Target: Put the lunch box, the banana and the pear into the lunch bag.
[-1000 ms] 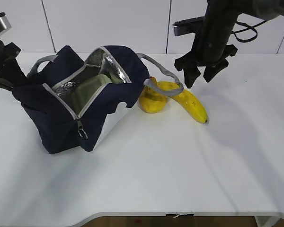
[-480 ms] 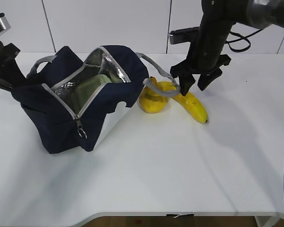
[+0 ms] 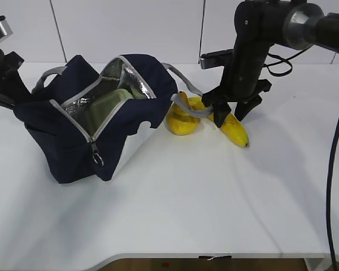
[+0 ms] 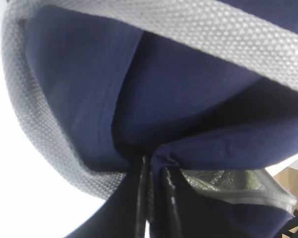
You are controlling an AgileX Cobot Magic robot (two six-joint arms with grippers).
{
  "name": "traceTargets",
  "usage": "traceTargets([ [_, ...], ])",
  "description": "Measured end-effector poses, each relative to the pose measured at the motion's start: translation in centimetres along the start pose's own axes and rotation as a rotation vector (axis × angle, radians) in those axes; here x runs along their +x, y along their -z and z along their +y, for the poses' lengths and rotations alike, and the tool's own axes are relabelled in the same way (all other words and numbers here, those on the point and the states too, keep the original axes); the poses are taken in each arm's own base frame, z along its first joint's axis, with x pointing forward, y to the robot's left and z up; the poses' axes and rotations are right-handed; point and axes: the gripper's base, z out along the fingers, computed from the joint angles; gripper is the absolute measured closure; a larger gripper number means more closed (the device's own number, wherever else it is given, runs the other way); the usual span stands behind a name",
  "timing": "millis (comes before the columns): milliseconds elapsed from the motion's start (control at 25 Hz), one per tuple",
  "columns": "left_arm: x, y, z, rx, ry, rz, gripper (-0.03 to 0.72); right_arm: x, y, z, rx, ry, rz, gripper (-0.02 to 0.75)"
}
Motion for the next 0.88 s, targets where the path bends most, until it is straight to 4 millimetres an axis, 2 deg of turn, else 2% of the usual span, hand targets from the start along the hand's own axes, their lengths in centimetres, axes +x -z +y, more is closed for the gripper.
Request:
traceTargets([
  [560,0.0,0.0,0.0,0.0,0.006,0.0,0.672,-0.01,-0.62,0.31,-0.036,-0.011,0.007,0.269],
  [880,-0.05,0.0,-0.1,0.011,0.012,-0.005,0.672,-0.01,-0.62,0.3,-0.035,-0.009,0.007,0.369],
])
